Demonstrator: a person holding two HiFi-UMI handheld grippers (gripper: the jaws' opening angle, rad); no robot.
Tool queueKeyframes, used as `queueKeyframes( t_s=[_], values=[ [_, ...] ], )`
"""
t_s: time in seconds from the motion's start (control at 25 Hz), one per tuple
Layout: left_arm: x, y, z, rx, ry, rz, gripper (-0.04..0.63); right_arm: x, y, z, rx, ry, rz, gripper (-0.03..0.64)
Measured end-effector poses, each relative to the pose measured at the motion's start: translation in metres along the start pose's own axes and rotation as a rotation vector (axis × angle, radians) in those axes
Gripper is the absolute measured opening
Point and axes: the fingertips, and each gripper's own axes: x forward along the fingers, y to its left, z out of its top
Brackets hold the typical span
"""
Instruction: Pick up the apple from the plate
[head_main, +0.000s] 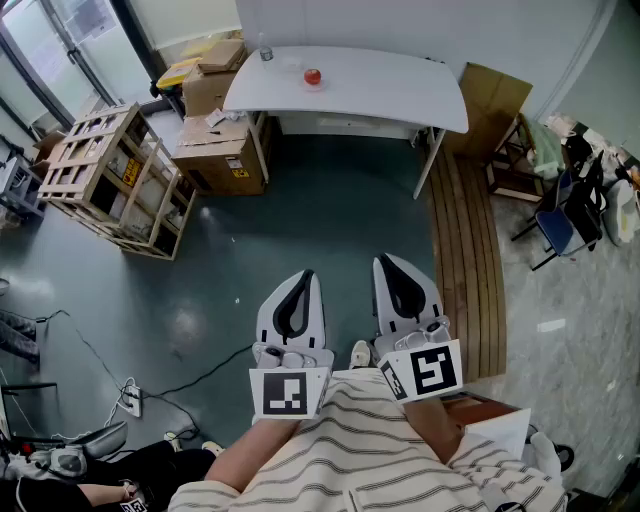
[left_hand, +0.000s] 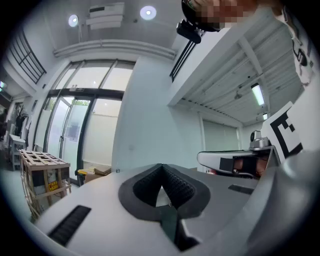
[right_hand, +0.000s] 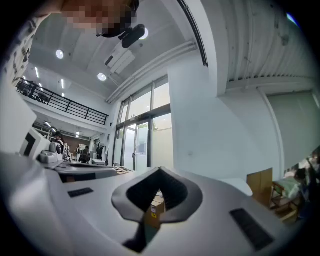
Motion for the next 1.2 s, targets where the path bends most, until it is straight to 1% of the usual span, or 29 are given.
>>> queueKeyframes(
  t_s=[0.12,0.32,0.48,0.68,0.88,1.08,1.2],
  values=[
    [0.005,-0.004,-0.002,-0.006,0.002,0.01,0.005,0.0,-0.005,-0.002,-0.003,-0.002,0.008,0.011],
    [0.015,-0.011,-0.007,0.011,0.011,0.019,0.004,0.003,-0.017,-0.008,0.012,-0.007,0.028,0.011],
    [0.022,-0.024,-0.009,0.025,0.027,0.031,0.005,0.001,-0.03,-0.007,0.03,-0.03,0.053,0.011],
    [0.042,-0.043,-0.011,0.04,0.029,0.052,0.003,0.005,-0.054,-0.006,0.038,-0.04,0.093,0.011],
    [0.067,-0.063,-0.019,0.053,0.027,0.076,0.003,0.004,-0.087,-0.017,0.091,-0.029,0.127,0.011],
    [0.083,-0.061,-0.028,0.071,0.069,0.106,0.003,0.018,-0.11,-0.043,0.156,0.017,0.12,0.011],
    [0.089,-0.046,-0.042,0.051,0.107,0.12,0.005,0.036,-0.107,-0.052,0.163,0.035,0.13,0.011]
  ],
)
